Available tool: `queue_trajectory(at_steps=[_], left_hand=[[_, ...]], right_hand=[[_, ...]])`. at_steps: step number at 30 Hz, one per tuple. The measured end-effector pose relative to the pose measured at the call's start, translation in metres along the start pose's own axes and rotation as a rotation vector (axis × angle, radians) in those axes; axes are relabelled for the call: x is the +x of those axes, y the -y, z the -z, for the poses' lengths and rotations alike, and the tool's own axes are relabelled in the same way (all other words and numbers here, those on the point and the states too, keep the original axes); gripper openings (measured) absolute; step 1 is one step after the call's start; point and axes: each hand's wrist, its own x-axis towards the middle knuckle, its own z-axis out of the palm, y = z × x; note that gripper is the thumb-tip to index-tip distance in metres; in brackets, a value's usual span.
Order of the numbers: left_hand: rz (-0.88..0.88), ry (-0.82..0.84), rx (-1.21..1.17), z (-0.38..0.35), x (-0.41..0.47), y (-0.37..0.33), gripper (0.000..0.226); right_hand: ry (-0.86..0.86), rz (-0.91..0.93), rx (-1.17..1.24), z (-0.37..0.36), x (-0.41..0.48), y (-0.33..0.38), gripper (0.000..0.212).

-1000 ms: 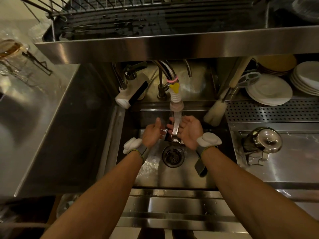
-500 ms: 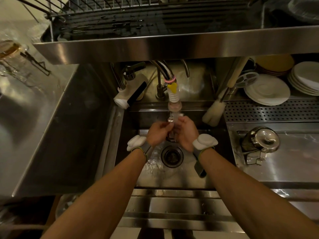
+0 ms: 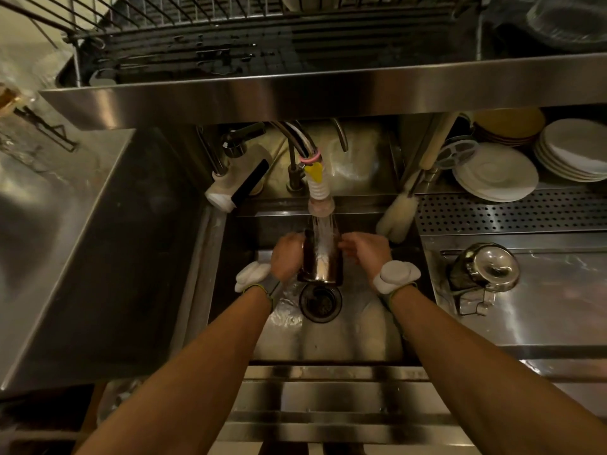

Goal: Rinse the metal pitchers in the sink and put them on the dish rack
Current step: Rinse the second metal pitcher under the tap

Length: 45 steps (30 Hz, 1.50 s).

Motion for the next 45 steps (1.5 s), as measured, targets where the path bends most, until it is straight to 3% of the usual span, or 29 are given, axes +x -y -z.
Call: queue_trajectory(at_steps=[2,5,8,11,14,16,18,21,26,32,40,45], left_hand=[[0.092,0.004,-0.199,0.006,-0.002,-0.003,0.022],[0.175,-0.027,-0.384,0.011,0.003,0.001,0.032],[0.158,-0.027,-0.423,0.012,-0.001,0.002,0.032],[0.204,0.054,-0.400,0.014,-0.001,0.004,0.038],[0.141,0.170,-0.235,0.010,0.000,0.006,0.046],[0.075,0.116,-0.177,0.006,0.000,0.005,0.063],[0.058,0.094,-0.131,0.004,-0.002,-0.002,0.051],[0.136,0.108,-0.132,0.004,0.000,-0.005,0.043],[0.270,0.130,-0.334,0.000,-0.001,-0.005,0.039],[0.299,0.197,-0.343,0.005,-0.003,-0.002,0.036],[0.321,0.207,-0.284,0.015,-0.006,0.002,0.034],[0.348,0.230,-0.267,0.017,-0.006,0.002,0.041]], right_hand=[[-0.011,0.015,-0.079,0.006,0.005,-0.008,0.033],[0.166,-0.137,-0.019,0.005,0.004,-0.014,0.061],[0.274,-0.216,0.070,0.000,0.002,-0.013,0.071],[0.232,-0.190,0.049,-0.003,0.004,-0.015,0.081],[0.218,-0.237,0.019,-0.009,0.003,-0.012,0.079],[0.221,-0.225,0.009,-0.012,0.000,-0.006,0.079],[0.223,-0.209,-0.025,-0.014,0.004,-0.003,0.086],[0.206,-0.200,-0.006,-0.013,0.003,0.001,0.072],[0.241,-0.226,0.091,-0.007,-0.001,0.000,0.056],[0.332,0.026,-0.128,-0.005,-0.007,-0.013,0.103],[0.234,0.367,-0.426,-0.016,-0.010,-0.014,0.102],[0.293,0.357,-0.450,-0.017,-0.016,-0.010,0.124]])
